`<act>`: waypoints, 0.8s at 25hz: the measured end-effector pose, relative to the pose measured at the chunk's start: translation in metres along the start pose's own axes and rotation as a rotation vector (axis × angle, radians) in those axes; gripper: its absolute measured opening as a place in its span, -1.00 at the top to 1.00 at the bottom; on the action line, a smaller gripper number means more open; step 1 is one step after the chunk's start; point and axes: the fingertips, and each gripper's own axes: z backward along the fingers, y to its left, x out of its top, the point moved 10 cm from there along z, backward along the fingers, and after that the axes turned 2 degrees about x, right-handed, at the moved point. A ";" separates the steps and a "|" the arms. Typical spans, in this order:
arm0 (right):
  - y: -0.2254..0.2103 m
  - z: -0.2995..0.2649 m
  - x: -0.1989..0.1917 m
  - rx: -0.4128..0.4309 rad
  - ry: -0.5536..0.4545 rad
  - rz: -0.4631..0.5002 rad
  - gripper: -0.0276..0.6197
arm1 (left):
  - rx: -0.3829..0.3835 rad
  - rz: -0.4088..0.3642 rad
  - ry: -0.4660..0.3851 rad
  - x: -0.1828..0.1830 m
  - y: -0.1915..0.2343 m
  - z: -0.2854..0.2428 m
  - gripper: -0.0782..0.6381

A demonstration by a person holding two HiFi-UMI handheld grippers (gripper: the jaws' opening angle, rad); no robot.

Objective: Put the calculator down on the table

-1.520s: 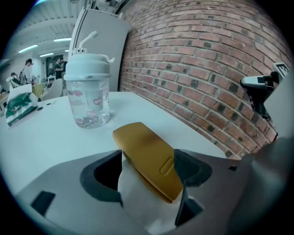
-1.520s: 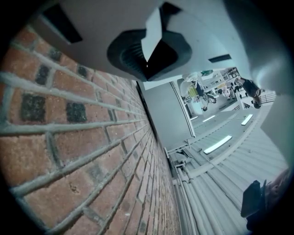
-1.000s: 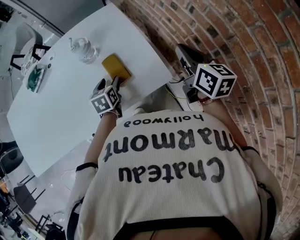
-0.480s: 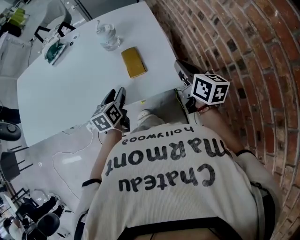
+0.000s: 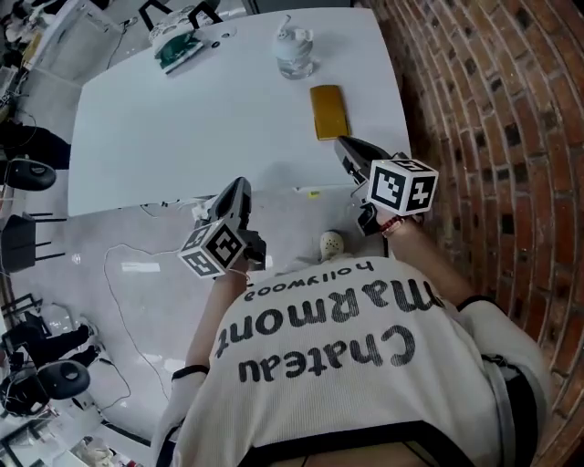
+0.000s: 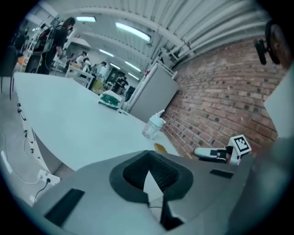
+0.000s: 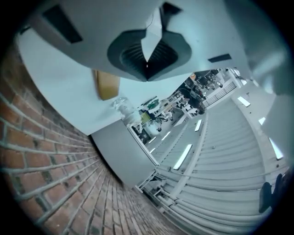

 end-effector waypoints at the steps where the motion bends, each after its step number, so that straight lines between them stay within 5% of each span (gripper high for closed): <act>1: 0.011 -0.009 -0.002 0.024 0.011 0.009 0.91 | -0.012 0.022 -0.023 0.005 0.004 0.008 0.77; 8: 0.083 -0.041 -0.013 0.163 -0.063 -0.017 0.91 | -0.037 -0.049 -0.169 0.045 0.015 0.068 0.77; 12: 0.128 -0.044 -0.015 0.187 -0.076 0.072 0.91 | -0.029 -0.142 -0.278 0.065 0.018 0.101 0.77; 20: 0.172 -0.029 -0.014 0.192 -0.154 0.221 0.91 | -0.077 -0.199 -0.328 0.081 0.021 0.127 0.77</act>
